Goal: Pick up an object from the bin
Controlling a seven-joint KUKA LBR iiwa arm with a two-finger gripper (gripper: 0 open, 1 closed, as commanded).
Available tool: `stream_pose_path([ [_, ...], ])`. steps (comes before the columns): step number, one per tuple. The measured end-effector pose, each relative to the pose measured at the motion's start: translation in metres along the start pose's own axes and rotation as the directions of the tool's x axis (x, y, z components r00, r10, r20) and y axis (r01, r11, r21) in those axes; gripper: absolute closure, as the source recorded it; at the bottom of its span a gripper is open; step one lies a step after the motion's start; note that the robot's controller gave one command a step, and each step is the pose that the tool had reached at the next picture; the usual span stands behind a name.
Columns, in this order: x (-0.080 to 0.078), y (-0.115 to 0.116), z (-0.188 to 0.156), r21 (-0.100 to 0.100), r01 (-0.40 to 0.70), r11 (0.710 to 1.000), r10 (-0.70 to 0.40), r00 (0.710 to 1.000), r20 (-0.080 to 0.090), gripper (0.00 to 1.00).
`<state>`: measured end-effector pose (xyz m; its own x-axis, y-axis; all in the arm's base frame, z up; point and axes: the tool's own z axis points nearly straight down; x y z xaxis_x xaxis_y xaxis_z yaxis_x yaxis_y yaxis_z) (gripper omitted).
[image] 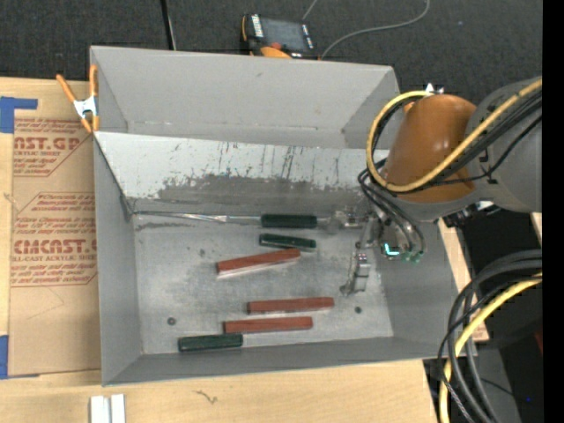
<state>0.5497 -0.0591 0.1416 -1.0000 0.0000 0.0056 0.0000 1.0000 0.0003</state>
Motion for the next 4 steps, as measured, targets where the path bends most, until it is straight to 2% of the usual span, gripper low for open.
stream_pose_path([
  [1,0.039,0.002,0.076,-0.002,-0.096,0.995,0.096,0.995,-0.003,0.0],
  [2,0.036,0.002,0.072,-0.001,-0.095,0.995,0.095,0.995,0.005,1.0],
  [3,-0.003,-0.034,-0.085,0.002,-0.053,0.999,0.053,0.998,0.017,1.0],
  [4,-0.001,-0.033,-0.08,0.0,-0.052,0.999,0.052,0.999,0.006,0.0],
])
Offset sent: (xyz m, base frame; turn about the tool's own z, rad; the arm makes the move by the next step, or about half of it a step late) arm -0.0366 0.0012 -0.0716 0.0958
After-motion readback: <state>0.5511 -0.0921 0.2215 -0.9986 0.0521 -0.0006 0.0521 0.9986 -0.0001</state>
